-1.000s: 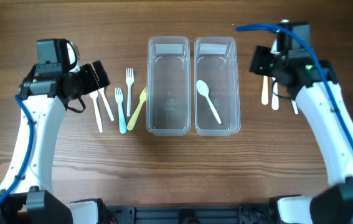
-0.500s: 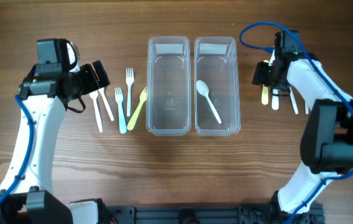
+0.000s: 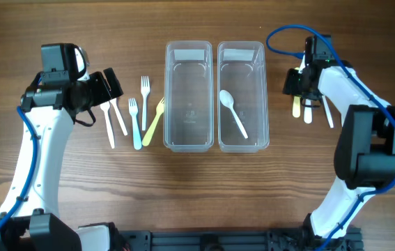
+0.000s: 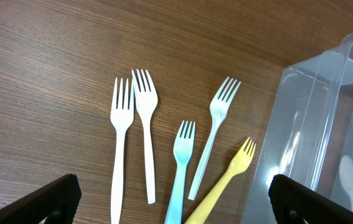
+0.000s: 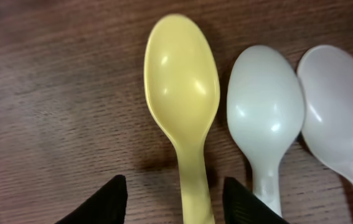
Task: Pack container
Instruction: 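Return the right gripper to the spoons and grasp the yellow spoon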
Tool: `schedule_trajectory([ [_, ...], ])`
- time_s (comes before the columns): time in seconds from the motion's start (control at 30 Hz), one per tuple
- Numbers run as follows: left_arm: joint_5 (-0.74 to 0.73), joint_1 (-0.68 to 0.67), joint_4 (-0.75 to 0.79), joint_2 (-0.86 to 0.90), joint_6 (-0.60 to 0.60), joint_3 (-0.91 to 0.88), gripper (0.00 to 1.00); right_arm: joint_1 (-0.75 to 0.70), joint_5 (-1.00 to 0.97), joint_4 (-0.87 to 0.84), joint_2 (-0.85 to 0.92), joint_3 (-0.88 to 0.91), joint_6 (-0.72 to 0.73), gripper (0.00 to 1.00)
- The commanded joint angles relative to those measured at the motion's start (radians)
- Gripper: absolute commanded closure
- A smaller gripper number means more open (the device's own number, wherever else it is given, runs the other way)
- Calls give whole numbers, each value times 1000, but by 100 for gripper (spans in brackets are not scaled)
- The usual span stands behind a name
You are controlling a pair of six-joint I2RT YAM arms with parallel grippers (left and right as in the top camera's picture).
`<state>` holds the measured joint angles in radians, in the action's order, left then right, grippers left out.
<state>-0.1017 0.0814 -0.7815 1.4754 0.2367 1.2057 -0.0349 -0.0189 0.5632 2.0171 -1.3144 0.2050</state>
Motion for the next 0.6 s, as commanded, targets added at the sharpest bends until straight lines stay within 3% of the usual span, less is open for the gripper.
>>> schedule_trajectory([
  [0.0, 3, 6, 2, 0, -24, 19, 0, -5, 17, -2, 29, 1, -7, 54],
  [0.23, 3, 6, 2, 0, -24, 19, 0, -5, 17, -3, 35, 1, -7, 61],
  [0.33, 3, 6, 2, 0, -24, 19, 0, -5, 17, -1, 42, 1, -6, 69],
  [0.47, 3, 6, 2, 0, -24, 19, 0, -5, 16, 12, 37, 0, -4, 89],
  [0.57, 3, 6, 2, 0, -24, 19, 0, -5, 21, 45, 5, -16, -2, 93],
])
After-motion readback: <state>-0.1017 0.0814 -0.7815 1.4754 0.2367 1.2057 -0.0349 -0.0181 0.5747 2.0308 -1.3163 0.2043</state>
